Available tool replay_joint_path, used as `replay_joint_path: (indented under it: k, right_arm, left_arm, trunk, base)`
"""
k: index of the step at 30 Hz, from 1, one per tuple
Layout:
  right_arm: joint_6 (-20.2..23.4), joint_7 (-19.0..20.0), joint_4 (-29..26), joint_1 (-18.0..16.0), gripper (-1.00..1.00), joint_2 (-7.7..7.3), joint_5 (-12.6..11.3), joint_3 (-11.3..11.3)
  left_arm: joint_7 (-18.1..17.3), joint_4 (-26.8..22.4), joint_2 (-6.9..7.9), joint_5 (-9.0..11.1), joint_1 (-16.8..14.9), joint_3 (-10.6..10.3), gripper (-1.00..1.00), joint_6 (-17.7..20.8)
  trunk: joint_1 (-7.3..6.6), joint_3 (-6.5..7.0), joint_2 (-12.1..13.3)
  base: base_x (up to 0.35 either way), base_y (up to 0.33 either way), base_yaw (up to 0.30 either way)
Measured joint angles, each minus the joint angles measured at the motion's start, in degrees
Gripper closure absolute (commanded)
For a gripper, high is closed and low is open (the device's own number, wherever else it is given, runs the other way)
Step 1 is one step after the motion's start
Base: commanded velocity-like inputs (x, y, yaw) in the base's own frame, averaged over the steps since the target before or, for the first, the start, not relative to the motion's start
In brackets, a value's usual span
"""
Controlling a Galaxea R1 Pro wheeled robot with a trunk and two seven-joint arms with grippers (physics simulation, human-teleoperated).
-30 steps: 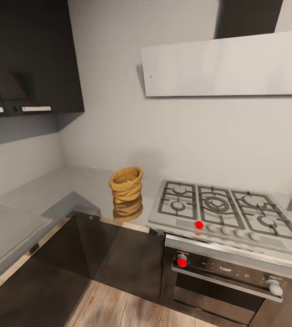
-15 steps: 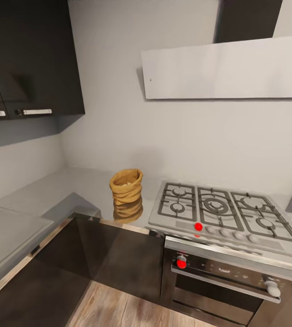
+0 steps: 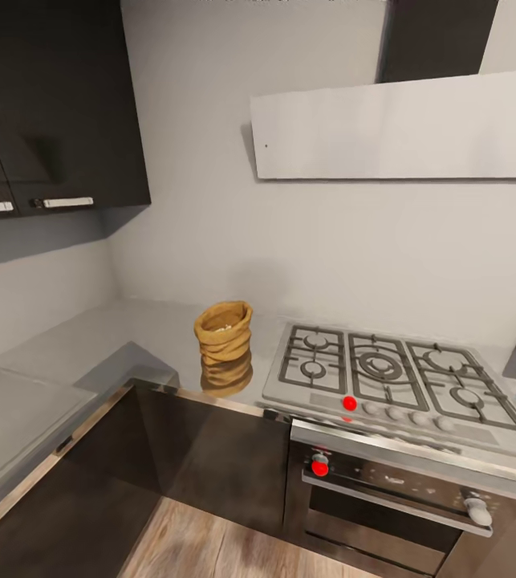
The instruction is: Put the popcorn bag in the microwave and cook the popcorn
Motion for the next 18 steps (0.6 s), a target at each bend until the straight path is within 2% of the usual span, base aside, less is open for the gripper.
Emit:
replay_joint_path:
  k: [18]
  right_arm:
    - [-0.1, -0.1, 0.0, 0.0, -1.0, 0.34, -0.1, 0.0]
  left_arm:
    - [0.1, 0.0, 0.0, -0.1, 0.0, 0.0, -1.0, -0.2]
  trunk:
    - [-0.01, 0.01, 0.0]
  base:
    - [0.0, 0.0, 0.0]
